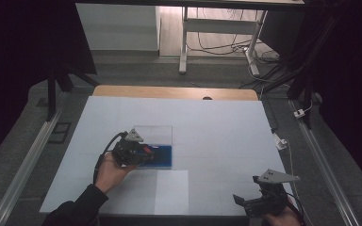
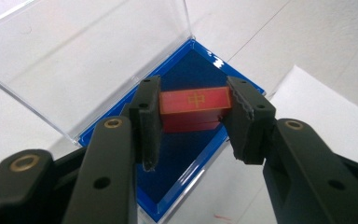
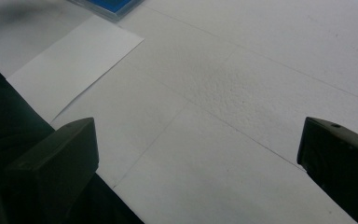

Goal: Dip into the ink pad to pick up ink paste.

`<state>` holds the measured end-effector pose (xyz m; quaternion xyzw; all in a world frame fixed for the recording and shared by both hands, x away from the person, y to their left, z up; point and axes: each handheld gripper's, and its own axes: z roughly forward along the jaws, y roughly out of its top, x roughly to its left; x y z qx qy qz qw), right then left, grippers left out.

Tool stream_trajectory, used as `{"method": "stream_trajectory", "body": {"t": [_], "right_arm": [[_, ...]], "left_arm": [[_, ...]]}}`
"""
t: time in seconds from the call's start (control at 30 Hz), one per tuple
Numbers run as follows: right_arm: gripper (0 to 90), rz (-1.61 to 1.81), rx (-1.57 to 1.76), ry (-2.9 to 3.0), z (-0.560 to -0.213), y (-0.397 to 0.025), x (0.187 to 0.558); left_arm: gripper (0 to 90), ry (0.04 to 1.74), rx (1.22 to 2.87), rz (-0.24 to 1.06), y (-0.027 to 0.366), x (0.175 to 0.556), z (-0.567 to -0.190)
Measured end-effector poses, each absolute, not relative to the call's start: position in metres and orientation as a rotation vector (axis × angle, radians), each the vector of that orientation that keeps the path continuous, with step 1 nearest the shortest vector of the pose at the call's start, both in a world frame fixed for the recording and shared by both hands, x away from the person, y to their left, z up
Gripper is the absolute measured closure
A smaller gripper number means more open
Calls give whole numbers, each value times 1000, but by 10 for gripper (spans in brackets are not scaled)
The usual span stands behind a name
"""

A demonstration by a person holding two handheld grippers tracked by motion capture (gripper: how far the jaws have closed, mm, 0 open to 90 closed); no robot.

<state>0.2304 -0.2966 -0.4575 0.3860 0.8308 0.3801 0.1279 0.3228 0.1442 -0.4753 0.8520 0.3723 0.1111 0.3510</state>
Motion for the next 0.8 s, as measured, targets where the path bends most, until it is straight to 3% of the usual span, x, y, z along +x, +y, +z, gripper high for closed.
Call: {"method": "stream_trajectory", "body": {"t": [0.8], "right_arm": [[0, 1103, 1123, 2415, -457, -297, 230]], "left_arm": [[580, 865, 2188, 239, 141, 298, -457]]}}
